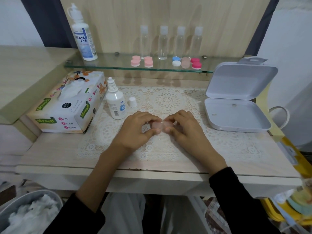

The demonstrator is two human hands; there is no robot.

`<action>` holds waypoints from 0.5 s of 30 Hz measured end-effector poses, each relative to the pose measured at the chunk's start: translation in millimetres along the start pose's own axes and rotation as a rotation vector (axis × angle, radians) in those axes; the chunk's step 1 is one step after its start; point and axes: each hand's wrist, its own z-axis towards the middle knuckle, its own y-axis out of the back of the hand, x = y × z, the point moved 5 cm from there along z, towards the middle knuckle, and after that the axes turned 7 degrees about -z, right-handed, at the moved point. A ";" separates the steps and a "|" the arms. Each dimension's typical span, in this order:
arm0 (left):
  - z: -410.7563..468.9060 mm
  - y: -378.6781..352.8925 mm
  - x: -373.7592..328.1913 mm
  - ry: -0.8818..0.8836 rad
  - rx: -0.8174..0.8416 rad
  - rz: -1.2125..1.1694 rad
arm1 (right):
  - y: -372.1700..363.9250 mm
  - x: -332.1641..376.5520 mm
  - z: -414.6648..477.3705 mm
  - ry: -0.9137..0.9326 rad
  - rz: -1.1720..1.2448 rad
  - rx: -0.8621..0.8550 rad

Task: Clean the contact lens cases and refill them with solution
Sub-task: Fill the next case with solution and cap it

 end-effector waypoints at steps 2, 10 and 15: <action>-0.1 0.1 0.5 -0.004 -0.003 -0.003 | -0.9 0.2 0.4 0.017 -0.019 0.004; -0.8 0.2 -1.2 -0.005 -0.018 -0.005 | -1.8 4.7 -2.8 0.056 -0.057 -0.003; -0.9 1.2 -1.5 -0.007 -0.024 -0.003 | -1.7 4.3 -3.8 0.063 -0.072 -0.005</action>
